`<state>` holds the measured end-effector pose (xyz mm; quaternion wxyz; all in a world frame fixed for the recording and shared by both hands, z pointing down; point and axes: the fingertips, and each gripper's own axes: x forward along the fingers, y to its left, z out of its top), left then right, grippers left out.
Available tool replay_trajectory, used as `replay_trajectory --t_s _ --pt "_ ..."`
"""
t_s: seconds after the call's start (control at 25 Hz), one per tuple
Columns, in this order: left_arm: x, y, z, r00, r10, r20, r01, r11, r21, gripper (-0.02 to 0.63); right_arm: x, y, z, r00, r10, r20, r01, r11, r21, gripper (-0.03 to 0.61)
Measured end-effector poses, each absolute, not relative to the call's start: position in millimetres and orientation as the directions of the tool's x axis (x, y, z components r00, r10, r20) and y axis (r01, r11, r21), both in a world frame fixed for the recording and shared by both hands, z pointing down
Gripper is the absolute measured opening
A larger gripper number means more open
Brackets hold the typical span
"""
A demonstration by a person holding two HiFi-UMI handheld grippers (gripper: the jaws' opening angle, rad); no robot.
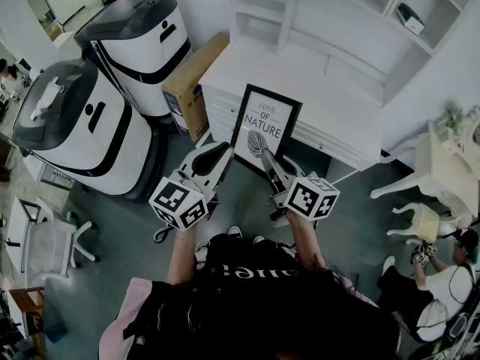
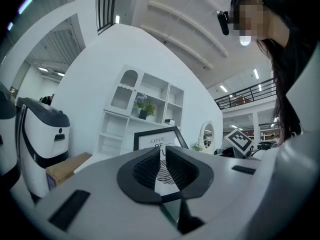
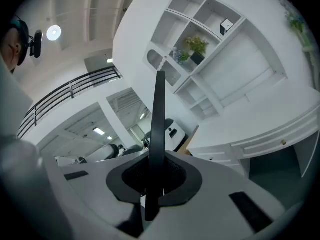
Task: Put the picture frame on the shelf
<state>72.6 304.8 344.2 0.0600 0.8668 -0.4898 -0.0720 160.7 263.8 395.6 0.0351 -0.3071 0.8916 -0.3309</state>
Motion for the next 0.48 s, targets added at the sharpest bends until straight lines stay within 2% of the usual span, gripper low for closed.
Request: replay_trajectory --t_s 0.48 --pt "63.9 301.2 361.5 0.539 -0.841 -0.04 -0.819 -0.535 0.207 0.043 144.0 258.2 405.0 -0.807 -0.575 0.135 -0.514 0.569 -0.642 0.058"
